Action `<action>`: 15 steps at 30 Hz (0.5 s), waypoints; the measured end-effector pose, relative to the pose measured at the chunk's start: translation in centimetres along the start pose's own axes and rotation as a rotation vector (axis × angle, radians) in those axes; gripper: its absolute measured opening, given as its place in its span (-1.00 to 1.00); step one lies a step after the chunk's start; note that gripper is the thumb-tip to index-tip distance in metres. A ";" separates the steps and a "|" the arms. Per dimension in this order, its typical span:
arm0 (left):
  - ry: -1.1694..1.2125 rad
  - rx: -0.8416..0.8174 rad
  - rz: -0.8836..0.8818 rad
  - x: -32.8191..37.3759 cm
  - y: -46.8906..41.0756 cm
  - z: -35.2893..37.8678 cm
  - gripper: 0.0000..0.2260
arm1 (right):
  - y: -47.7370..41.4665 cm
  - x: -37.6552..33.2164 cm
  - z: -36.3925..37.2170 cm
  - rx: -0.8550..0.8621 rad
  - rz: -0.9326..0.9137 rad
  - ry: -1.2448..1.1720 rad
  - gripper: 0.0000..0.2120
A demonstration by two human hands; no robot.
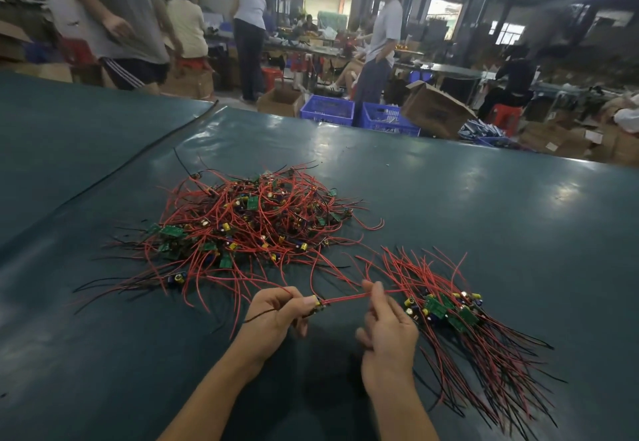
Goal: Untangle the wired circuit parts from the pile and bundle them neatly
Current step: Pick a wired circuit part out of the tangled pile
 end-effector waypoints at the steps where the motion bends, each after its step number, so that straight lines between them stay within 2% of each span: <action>1: 0.000 0.002 -0.003 0.0 -0.1 -0.1 -0.74 | -0.4 -0.5 -0.6 0.015 -0.005 -0.053 -0.74; 5: 0.006 0.054 -0.003 -0.1 -0.2 -0.5 -0.73 | -0.8 -1.4 -1.1 -0.027 -0.026 -0.137 -0.73; 8: -0.019 0.262 -0.018 -0.5 -0.1 -2.2 -0.75 | -0.4 -1.7 -0.1 -0.158 -0.045 -0.116 -0.79; 10: 0.122 0.361 -0.080 -1.2 0.0 -3.0 -0.80 | 0.2 -1.7 1.0 -0.301 -0.032 -0.089 -0.79; 13: 0.517 0.394 -0.197 -2.6 -0.2 -3.3 -0.80 | 1.5 -1.7 2.5 -0.533 0.007 -0.100 -0.47; 15: 0.666 0.374 -0.230 -2.9 -0.3 -3.3 -0.81 | 1.9 -1.7 2.9 -0.590 -0.005 -0.084 -0.30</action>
Point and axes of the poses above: each hand's wrist, its own y-axis away from the middle knuckle, its own z-axis out of the palm, x = y × z, the point moved 8 cm from there along -y, towards the middle knuckle, and after that the axes turned 1 degree about -y, right-handed, at the moved point
